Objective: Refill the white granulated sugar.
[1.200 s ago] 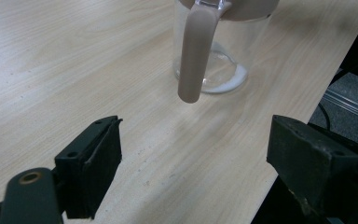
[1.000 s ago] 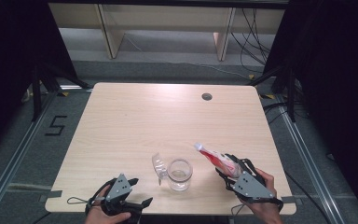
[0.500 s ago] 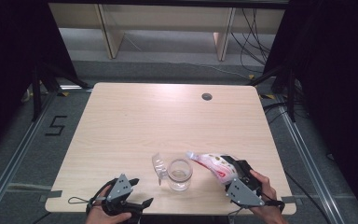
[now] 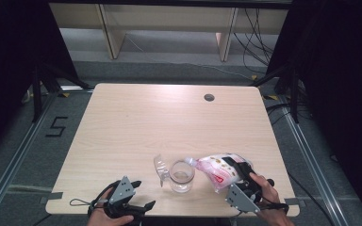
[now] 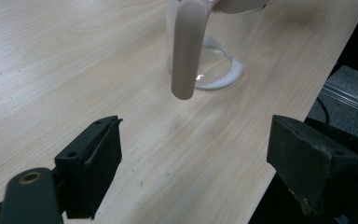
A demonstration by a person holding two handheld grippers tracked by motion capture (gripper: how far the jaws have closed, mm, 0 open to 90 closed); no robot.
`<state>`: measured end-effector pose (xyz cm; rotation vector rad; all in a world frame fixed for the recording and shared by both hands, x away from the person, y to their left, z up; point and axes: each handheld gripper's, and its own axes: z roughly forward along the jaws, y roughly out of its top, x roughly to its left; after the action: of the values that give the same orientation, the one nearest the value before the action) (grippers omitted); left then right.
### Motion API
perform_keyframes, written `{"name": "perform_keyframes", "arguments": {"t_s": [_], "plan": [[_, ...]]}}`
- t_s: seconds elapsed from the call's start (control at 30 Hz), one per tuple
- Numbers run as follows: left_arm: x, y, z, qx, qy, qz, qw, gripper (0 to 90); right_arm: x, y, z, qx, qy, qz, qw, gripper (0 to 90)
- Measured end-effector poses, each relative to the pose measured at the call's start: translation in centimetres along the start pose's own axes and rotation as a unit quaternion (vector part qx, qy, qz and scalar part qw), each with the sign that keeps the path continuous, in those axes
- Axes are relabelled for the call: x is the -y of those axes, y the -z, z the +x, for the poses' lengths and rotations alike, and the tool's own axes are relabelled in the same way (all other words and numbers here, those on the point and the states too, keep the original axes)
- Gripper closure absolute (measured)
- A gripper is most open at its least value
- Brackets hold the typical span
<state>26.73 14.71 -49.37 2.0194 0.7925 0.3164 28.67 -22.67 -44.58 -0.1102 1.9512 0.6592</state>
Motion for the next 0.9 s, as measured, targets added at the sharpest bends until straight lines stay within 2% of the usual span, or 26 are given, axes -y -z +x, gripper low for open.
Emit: {"name": "perform_keyframes", "arguments": {"t_s": [0.03, 0.1, 0.17, 0.23, 0.27, 0.33, 0.37, 0.4, 0.47, 0.5, 0.53, 0.57, 0.6, 0.63, 0.67, 0.7, 0.73, 0.77, 0.8, 0.83, 0.9], "plan": [[0.02, -0.01, -0.03, 0.001, 0.001, -0.001, 1.0000, 17.4, 0.01, 0.03, 0.16, 0.001, -0.008, 0.003, 1.0000, 46.7], [0.00, 0.05, 0.02, 0.001, -0.003, 0.001, 1.0000, 17.4, -0.01, -0.02, 0.29, -0.004, -0.009, 0.006, 0.9999, 46.8], [-0.02, 0.11, 0.10, 0.002, -0.005, 0.003, 1.0000, 17.4, -0.11, -0.02, 0.28, 0.002, 0.004, 0.008, 1.0000, 46.8], [-0.03, 0.12, 0.12, 0.002, -0.003, 0.003, 1.0000, 17.4, -0.25, -0.10, 0.24, -0.005, 0.026, 0.012, 0.9996, 46.8], [-0.03, 0.12, 0.11, 0.001, -0.002, 0.002, 1.0000, 17.4, -0.28, -0.17, 0.16, 0.003, 0.036, 0.008, 0.9993, 46.9], [-0.02, 0.08, 0.03, 0.002, 0.003, -0.003, 1.0000, 17.4, -0.31, -0.27, 0.29, 0.002, 0.031, 0.010, 0.9995, 46.9], [-0.02, 0.07, 0.02, 0.003, 0.003, -0.003, 1.0000, 17.4, -0.26, -0.28, 0.57, 0.001, 0.015, 0.014, 0.9998, 46.9], [-0.04, 0.08, 0.05, 0.002, 0.001, -0.002, 1.0000, 17.4, -0.38, -0.33, 0.35, 0.000, 0.040, 0.013, 0.9991, 47.0], [-0.06, 0.08, 0.06, 0.002, 0.000, -0.002, 1.0000, 17.4, -0.46, -0.34, 0.34, 0.000, 0.050, 0.013, 0.9987, 47.0], [-0.06, 0.13, 0.08, 0.002, -0.002, -0.001, 1.0000, 17.4, -0.37, -0.34, 0.68, -0.001, 0.026, 0.016, 0.9995, 47.0], [-0.08, 0.16, 0.13, 0.002, -0.007, 0.000, 1.0000, 17.4, -0.49, -0.34, 0.37, 0.002, 0.052, 0.014, 0.9985, 47.0], [-0.08, 0.16, 0.10, 0.002, -0.003, 0.000, 1.0000, 17.4, -0.47, -0.29, 0.57, 0.002, 0.040, 0.019, 0.9990, 47.0], [-0.08, 0.16, 0.10, 0.001, -0.002, -0.001, 1.0000, 17.4, -0.62, -0.37, 0.48, 0.002, 0.063, 0.020, 0.9978, 47.0], [-0.07, 0.15, 0.11, 0.002, -0.002, -0.002, 1.0000, 17.4, -0.59, -0.40, 0.67, 0.002, 0.055, 0.019, 0.9983, 47.1], [-0.06, 0.15, 0.11, 0.002, -0.002, -0.002, 1.0000, 17.4, -0.73, -0.47, 0.36, 0.000, 0.081, 0.014, 0.9966, 47.1], [-0.04, 0.10, 0.07, 0.002, 0.001, -0.004, 1.0000, 17.4, -0.78, -0.40, 0.34, 0.003, 0.084, 0.016, 0.9963, 47.1], [-0.04, 0.09, 0.07, 0.001, 0.002, -0.003, 1.0000, 17.4, -0.78, -0.39, 0.45, 0.002, 0.077, 0.019, 0.9968, 47.1], [-0.05, 0.09, 0.08, 0.002, 0.001, -0.003, 1.0000, 17.4, -0.68, -0.35, 0.77, 0.002, 0.054, 0.023, 0.9983, 47.1], [-0.06, 0.12, 0.09, 0.002, -0.001, -0.002, 1.0000, 17.4, -0.72, -0.34, 0.70, 0.002, 0.063, 0.023, 0.9977, 47.2], [-0.07, 0.15, 0.10, 0.002, -0.002, -0.002, 1.0000, 17.4, -0.87, -0.33, 0.34, 0.005, 0.094, 0.020, 0.9954, 47.2], [-0.08, 0.18, 0.18, 0.000, -0.005, -0.003, 1.0000, 17.4, -0.85, -0.44, 0.49, 0.003, 0.093, 0.021, 0.9954, 47.2]]}}
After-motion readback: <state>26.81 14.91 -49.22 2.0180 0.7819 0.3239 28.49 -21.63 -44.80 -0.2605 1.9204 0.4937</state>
